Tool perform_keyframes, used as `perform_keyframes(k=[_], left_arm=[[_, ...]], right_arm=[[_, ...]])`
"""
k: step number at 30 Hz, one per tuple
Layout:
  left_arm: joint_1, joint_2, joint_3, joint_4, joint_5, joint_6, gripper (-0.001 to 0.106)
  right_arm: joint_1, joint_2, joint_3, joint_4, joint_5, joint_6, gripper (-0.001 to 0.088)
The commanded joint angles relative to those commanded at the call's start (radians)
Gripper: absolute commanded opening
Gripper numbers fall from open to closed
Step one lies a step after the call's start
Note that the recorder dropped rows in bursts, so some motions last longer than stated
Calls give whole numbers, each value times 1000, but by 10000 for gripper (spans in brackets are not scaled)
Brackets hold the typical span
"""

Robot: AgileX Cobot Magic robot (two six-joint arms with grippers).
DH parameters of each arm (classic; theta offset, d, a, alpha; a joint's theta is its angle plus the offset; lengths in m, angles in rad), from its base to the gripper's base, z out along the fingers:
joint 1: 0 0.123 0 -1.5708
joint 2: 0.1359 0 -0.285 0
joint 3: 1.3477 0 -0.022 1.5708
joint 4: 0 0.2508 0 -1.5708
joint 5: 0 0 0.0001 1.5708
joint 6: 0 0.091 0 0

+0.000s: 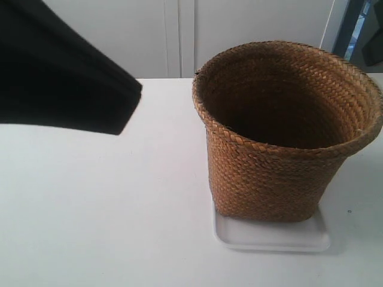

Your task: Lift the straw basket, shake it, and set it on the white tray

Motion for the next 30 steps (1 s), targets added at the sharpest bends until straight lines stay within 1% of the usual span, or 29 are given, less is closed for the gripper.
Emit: perform_keyframes(k=[2, 4, 5, 7, 8, 9, 11, 13, 14, 16, 20, 23, 28, 30], left_arm=[[7, 0, 0, -8, -48, -34, 0], [33, 0, 0, -12, -111, -49, 0], [58, 0, 0, -22, -137, -49, 0], [122, 0, 0, -57, -166, -55, 0], [173, 0, 0, -96, -166, -69, 0], [209, -2, 6, -122, -166, -76, 0], [299, -25, 27, -179, -169, -104, 0], [372, -44, 52, -205, -171, -139, 0], [412, -66, 76, -208, -176, -150, 0], [460, -105, 122, -203, -181, -152, 0], [549, -226, 243, -126, -186, -109, 0], [598, -328, 340, -82, -237, -108, 0], [627, -478, 474, -73, -338, -105, 0], [641, -520, 508, -69, -333, -105, 0]], right_arm=[[0, 0, 0, 0, 0, 0, 525], [0, 0, 0, 0, 0, 0, 525], [0, 0, 0, 0, 0, 0, 525], [0, 0, 0, 0, 0, 0, 525], [0, 0, 0, 0, 0, 0, 525], [0, 0, 0, 0, 0, 0, 525], [0, 0, 0, 0, 0, 0, 525], [0, 0, 0, 0, 0, 0, 525], [0, 0, 0, 0, 0, 0, 525], [0, 0, 0, 0, 0, 0, 525], [0, 0, 0, 0, 0, 0, 525], [0, 0, 0, 0, 0, 0, 525], [0, 0, 0, 0, 0, 0, 525], [0, 0, 0, 0, 0, 0, 525]])
